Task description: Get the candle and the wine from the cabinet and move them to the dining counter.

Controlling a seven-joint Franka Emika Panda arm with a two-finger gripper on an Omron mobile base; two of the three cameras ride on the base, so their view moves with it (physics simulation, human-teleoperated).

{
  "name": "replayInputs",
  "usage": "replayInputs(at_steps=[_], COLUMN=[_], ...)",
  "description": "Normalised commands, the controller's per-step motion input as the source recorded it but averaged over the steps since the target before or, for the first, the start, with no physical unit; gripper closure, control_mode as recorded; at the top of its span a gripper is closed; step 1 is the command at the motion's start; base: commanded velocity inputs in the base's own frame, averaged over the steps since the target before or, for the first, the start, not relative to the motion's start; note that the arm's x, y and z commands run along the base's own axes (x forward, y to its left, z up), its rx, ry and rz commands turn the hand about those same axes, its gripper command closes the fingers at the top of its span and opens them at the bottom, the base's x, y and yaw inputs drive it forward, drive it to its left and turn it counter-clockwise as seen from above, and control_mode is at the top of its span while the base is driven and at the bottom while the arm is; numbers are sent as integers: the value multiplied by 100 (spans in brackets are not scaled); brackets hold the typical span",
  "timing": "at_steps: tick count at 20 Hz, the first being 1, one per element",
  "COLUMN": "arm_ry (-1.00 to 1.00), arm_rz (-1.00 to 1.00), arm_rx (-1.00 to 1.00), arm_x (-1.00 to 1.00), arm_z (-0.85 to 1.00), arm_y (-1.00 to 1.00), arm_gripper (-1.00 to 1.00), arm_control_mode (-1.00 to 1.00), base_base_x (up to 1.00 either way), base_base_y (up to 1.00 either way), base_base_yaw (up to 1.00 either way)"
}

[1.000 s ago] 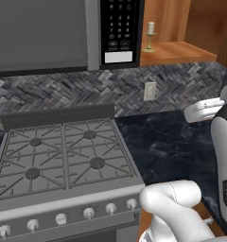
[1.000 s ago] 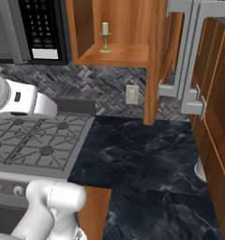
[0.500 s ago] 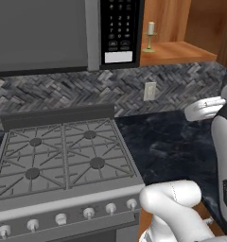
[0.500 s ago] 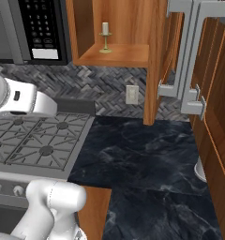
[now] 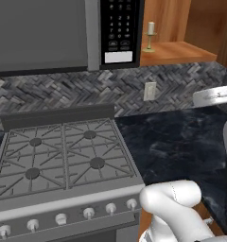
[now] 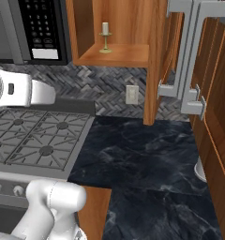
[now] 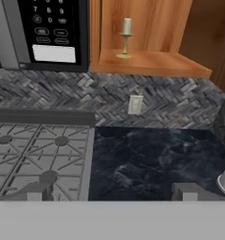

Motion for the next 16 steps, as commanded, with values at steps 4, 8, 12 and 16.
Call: replayInputs(at_steps=[4,8,12,16], arm_ry=[-13,-5,-1,-2], arm_rz=[2,3,2,3], arm_rx=[4,7,6,4], arm_x=[18,24,24,28], arm_z=[27,31,28,7], arm_y=[-9,-14,-11,-9], arm_gripper=[-100,-100,-100,-100], arm_control_mode=[-100,-100,-100,-100], base_base_x=[0,0,0,0], base_base_y=[0,0,0,0], base_base_yaw=[0,0,0,0])
